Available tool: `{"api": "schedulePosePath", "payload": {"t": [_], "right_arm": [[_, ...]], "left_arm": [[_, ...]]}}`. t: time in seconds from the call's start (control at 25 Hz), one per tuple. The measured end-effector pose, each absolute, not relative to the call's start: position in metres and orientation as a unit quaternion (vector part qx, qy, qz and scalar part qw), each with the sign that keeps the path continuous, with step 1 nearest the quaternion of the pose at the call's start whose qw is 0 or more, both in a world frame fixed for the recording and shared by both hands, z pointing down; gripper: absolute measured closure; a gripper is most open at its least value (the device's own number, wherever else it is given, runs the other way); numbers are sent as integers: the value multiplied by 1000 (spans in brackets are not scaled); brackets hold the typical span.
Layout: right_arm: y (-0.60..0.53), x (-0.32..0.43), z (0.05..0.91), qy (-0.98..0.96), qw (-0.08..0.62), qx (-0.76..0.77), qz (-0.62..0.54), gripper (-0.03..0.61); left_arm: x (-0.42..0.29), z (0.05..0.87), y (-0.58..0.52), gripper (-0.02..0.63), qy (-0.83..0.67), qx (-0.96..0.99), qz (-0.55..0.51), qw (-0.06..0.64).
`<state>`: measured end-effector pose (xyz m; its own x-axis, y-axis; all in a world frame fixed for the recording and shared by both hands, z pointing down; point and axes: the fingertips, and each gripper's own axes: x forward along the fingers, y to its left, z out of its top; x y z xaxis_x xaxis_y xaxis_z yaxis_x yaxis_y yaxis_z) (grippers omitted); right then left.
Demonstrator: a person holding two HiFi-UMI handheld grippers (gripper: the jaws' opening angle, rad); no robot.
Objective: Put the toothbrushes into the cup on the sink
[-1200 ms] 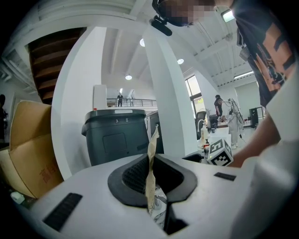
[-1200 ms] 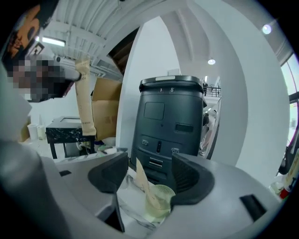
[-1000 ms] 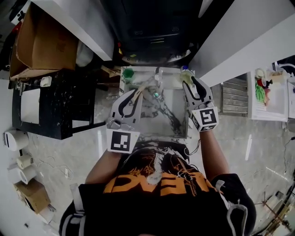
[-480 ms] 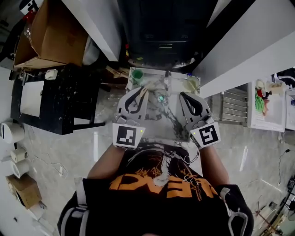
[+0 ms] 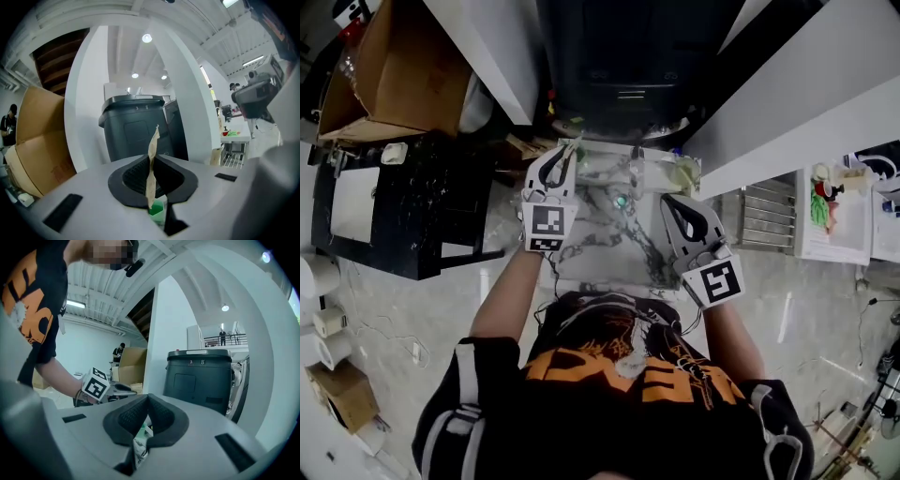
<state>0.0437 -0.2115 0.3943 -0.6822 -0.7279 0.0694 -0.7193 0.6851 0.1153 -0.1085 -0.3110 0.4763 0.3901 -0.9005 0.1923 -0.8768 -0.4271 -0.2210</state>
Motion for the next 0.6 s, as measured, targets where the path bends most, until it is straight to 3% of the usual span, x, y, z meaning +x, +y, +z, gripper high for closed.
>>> {"api": "schedulePosePath", "payload": {"t": [0.6], "right_arm": [[-209,101,388,-879,107,462,-46,565]], "left_arm": [[-112,602,-357,563,550,-813,-187,-32]]}}
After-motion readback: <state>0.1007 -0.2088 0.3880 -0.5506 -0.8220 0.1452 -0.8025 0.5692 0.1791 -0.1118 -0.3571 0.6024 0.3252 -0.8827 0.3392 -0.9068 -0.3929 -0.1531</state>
